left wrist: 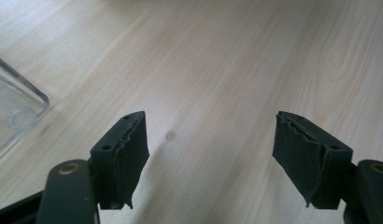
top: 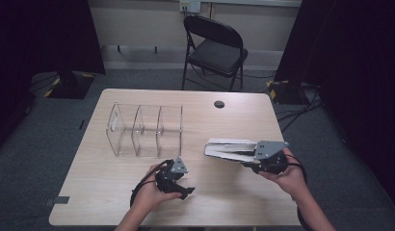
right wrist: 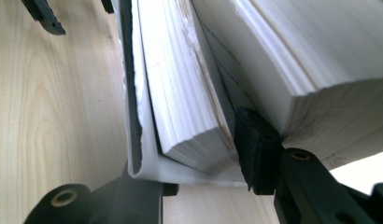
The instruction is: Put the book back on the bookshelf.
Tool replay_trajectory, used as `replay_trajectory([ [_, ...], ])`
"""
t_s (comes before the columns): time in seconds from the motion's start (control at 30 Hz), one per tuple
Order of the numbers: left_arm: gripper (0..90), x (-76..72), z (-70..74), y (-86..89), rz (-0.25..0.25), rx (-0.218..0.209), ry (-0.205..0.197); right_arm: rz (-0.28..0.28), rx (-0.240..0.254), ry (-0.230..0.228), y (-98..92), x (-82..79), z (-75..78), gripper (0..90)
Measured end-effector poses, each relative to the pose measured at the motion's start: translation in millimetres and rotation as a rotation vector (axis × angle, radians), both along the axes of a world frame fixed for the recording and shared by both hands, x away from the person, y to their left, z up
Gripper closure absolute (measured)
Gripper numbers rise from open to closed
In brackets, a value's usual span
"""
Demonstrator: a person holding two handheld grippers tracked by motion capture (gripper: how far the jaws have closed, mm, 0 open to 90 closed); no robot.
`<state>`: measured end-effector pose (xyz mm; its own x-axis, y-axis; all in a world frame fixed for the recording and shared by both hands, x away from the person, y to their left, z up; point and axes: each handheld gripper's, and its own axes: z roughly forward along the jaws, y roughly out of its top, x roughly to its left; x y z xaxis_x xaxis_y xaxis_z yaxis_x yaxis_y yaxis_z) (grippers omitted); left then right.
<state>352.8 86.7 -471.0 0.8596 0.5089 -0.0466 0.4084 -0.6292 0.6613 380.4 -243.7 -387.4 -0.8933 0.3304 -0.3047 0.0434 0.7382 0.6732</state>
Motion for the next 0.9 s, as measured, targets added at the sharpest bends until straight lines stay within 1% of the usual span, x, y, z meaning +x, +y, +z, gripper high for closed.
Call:
replay_trajectory([
  [0.07, 25.3, -0.6, -4.5, -0.4, 0.011, 0.003, -0.011, 0.000, -0.003, 0.009, -0.2, 0.1, 1.4, 63.9],
  [0.1, 25.1, -1.1, -6.4, -0.4, 0.008, 0.001, -0.005, 0.002, -0.002, 0.012, -0.4, 0.5, 2.0, 63.9],
  [0.17, 24.4, -2.0, -10.4, -1.2, 0.010, -0.011, -0.019, 0.011, -0.002, 0.015, -1.2, 1.9, 3.3, 64.1],
  [0.2, 23.1, -1.8, -11.1, -0.4, -0.007, 0.003, -0.029, 0.010, -0.001, 0.020, -1.6, 2.0, 3.9, 64.2],
  [0.23, 23.2, -2.1, -13.8, -1.3, -0.004, -0.014, -0.023, 0.008, -0.001, 0.028, -2.1, 1.9, 4.7, 64.3],
  [0.27, 23.1, -2.0, -14.2, -0.5, -0.010, -0.007, -0.019, 0.010, 0.003, 0.027, -2.5, 2.5, 5.4, 64.5],
  [0.33, 22.6, -3.5, -16.7, -1.3, -0.003, -0.007, -0.021, 0.009, 0.005, 0.037, -3.3, 2.7, 6.7, 64.8],
  [0.37, 22.5, -3.4, -17.1, -0.5, -0.008, 0.007, -0.026, 0.013, 0.008, 0.039, -3.6, 3.0, 7.4, 65.0],
  [0.4, 21.9, -3.7, -18.6, 0.0, -0.007, 0.000, -0.019, 0.013, 0.010, 0.038, -3.9, 3.1, 7.9, 65.2],
  [0.47, 21.6, -4.9, -21.4, 1.3, 0.005, -0.023, -0.037, 0.013, 0.009, 0.052, -4.1, 2.7, 9.5, 65.3],
  [0.53, 22.5, -5.2, -22.4, 2.8, 0.013, -0.047, -0.031, 0.017, 0.012, 0.054, -4.3, 3.0, 10.7, 65.6],
  [0.57, 22.3, -4.7, -22.5, 3.8, 0.002, -0.027, -0.049, 0.015, 0.013, 0.059, -4.3, 3.2, 11.1, 65.6],
  [0.63, 22.2, -4.2, -22.5, 5.2, -0.004, -0.024, -0.048, 0.005, 0.014, 0.064, -3.7, 3.2, 11.6, 65.6],
  [0.67, 22.1, -4.3, -22.7, 5.6, -0.003, -0.029, -0.046, 0.009, 0.011, 0.065, -3.2, 3.7, 12.1, 65.6],
  [0.7, 22.0, -4.9, -23.9, 5.5, 0.000, -0.037, -0.055, -0.004, 0.009, 0.077, -2.9, 3.2, 12.8, 65.5],
  [0.73, 21.6, -5.1, -23.5, 6.0, -0.004, -0.028, -0.053, -0.004, 0.008, 0.078, -2.2, 4.1, 13.5, 65.5],
  [0.8, 21.5, -5.6, -24.0, 5.5, -0.001, -0.033, -0.062, -0.005, -0.003, 0.086, -0.3, 4.7, 15.1, 65.5],
  [0.9, 21.5, -5.4, -23.9, 5.6, 0.002, -0.035, -0.059, -0.013, -0.033, 0.104, 4.5, 5.4, 19.5, 66.0],
])
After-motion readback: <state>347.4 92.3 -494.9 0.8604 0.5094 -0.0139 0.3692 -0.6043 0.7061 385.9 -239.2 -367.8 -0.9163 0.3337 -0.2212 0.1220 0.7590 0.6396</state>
